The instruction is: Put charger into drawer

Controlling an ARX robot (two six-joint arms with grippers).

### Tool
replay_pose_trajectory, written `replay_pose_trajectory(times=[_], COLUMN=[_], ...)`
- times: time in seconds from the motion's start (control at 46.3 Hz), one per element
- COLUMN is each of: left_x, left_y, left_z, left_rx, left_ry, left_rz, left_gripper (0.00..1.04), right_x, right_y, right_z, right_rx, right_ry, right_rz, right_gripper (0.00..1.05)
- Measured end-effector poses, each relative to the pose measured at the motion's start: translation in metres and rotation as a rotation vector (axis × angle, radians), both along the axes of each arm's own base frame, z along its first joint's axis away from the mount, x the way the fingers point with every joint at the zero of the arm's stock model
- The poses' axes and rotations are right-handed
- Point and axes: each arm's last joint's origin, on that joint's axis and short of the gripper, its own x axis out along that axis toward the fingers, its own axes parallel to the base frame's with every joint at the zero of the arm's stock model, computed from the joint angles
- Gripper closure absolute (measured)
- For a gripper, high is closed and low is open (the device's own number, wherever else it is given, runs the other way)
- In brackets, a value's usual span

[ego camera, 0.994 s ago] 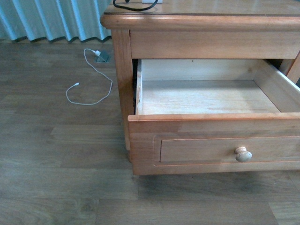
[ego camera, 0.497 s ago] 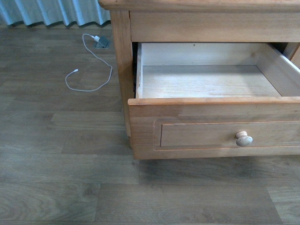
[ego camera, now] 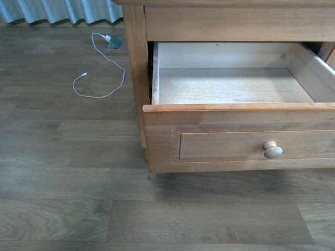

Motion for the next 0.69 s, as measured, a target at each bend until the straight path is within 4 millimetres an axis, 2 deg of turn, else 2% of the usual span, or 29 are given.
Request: replay_pose_trajectory(times=[0.086,0.324,0.475,0.605,0.691], left_x=[0.0,-0.009,-0.025,-0.05,-0.081], left_y=[0.0,0.008,0.019,0.029,0.037], left_z=[-0.001,0.0,0.013,0.043,0.075], left_rx=[-0.004,-0.02,-0.041,-0.075,-0.108], left_ry=[0.001,-0.017,-0.057,-0.128,-0.199], left_rz=[0.002,0.035,0.049,0.047,0.034], left_gripper=[1.0,1.0,1.0,1.0,1.0], right_x=[0.0,0.0,0.0,0.0,0.0], right_y=[0.0,0.0,0.0,0.0,0.0], right_z=[0.0,0.0,0.0,0.0,0.0], right_rx=[0.0,0.0,0.0,0.0,0.0], right_ry=[0.0,0.0,0.0,0.0,0.0], right_rz=[0.0,0.0,0.0,0.0,0.0], right_gripper=[0.08,0.08,0.08,0.08,0.08])
